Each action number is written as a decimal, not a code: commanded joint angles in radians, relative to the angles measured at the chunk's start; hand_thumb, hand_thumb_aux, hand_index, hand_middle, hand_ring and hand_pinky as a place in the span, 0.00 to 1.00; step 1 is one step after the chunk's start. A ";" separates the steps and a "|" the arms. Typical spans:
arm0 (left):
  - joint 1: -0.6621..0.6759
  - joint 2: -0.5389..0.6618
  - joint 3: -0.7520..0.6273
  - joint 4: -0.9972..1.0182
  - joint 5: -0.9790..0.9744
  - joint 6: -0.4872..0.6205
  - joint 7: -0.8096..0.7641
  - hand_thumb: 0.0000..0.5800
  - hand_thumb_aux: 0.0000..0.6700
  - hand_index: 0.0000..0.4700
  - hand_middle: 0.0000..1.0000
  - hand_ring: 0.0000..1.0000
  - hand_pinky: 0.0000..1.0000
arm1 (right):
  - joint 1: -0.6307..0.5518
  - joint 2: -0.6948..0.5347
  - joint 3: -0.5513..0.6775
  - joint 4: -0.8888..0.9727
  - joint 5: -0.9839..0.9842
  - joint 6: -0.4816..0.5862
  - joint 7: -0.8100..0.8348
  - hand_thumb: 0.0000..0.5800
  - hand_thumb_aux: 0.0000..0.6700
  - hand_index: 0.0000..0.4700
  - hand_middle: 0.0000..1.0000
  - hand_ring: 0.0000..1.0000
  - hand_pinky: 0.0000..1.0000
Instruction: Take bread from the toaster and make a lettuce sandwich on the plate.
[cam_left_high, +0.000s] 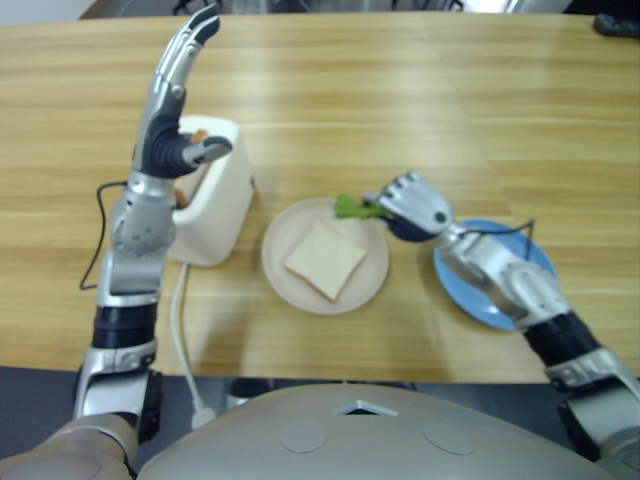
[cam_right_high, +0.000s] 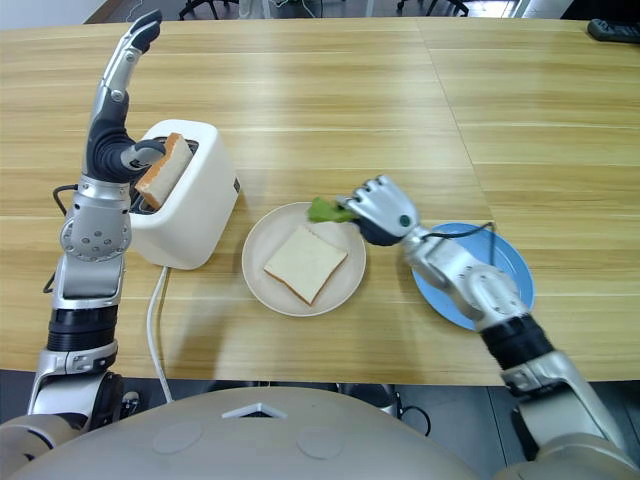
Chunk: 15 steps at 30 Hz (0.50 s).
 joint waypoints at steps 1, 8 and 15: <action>-0.016 -0.005 -0.011 0.025 0.015 -0.007 0.005 0.00 0.00 0.00 0.00 0.00 0.00 | -0.051 0.064 0.080 0.052 0.003 -0.048 0.031 1.00 1.00 0.98 1.00 1.00 1.00; -0.023 -0.007 -0.021 0.036 0.025 -0.016 0.016 0.00 0.00 0.00 0.00 0.00 0.00 | -0.096 0.134 0.140 0.127 0.014 -0.082 0.036 1.00 1.00 0.98 1.00 1.00 1.00; -0.013 -0.004 -0.018 0.028 0.033 -0.018 0.022 0.00 0.00 0.00 0.00 0.00 0.00 | -0.097 0.098 0.121 0.171 0.009 -0.071 0.042 1.00 1.00 0.98 0.96 0.96 0.96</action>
